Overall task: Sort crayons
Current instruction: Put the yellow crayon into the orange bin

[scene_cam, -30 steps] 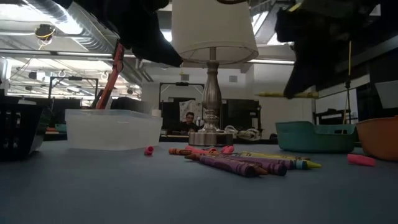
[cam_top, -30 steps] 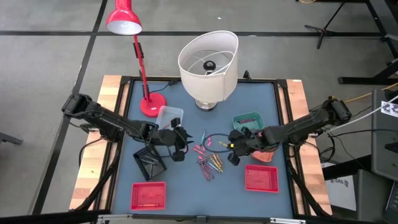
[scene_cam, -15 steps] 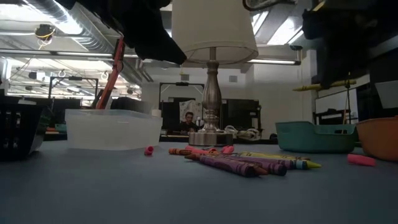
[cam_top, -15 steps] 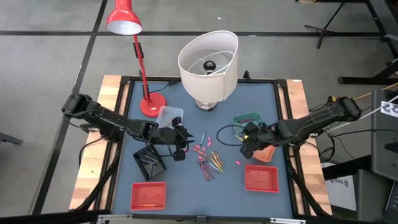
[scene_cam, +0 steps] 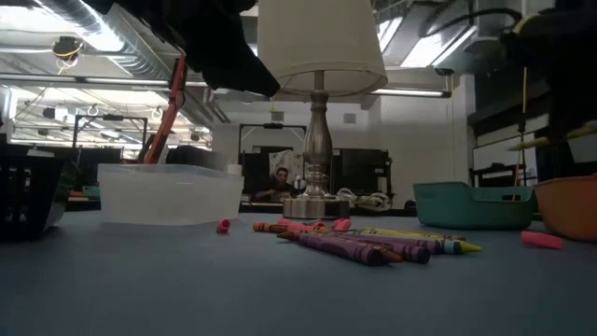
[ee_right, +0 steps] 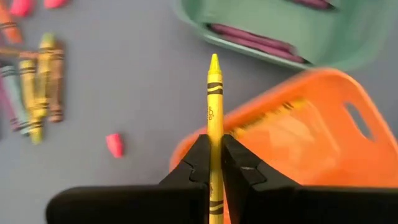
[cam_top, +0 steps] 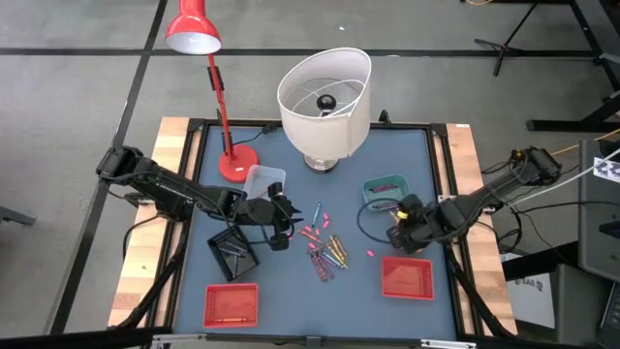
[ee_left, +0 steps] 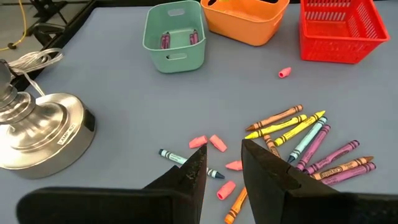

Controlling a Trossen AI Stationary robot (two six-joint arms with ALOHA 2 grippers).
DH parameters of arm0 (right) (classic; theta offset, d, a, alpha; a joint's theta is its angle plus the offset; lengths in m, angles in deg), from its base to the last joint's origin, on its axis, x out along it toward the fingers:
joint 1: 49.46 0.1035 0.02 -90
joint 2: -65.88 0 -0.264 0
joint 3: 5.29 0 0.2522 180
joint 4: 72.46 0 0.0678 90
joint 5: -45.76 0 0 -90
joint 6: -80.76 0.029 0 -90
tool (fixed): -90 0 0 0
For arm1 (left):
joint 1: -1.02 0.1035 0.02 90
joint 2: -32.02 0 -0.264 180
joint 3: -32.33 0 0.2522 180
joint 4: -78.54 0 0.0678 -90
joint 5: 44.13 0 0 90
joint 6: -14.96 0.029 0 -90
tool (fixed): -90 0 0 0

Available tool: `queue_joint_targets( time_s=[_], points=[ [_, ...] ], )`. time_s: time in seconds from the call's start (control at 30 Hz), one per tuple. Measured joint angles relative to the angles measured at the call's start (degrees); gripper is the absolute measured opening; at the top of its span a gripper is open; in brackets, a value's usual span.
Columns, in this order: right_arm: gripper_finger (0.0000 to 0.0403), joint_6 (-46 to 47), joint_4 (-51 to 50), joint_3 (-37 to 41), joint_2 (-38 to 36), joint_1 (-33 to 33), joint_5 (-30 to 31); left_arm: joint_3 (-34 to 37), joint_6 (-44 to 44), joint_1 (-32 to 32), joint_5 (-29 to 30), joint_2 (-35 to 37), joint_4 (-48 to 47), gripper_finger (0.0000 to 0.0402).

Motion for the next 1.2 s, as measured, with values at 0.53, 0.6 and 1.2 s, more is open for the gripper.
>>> queue_joint_targets(
  time_s=[0.53, 0.6, 1.2],
  points=[
    [0.0016, 18.25, -10.14, -0.02, 8.49, 8.47, 3.71, 0.0, 0.0, 0.0, 0.07, 0.0, 0.0, 0.0085],
    [0.0016, 18.05, -10.13, -0.02, 10.64, 8.47, 3.72, 0.0, 0.0, 0.0, 0.07, 0.0, 0.0, 0.0085],
    [0.0028, 17.82, -6.91, -0.02, 23.2, 8.44, 3.68, -0.04, 5.62, -0.04, -5.74, -0.02, 14.21, 0.0085]
  ],
)
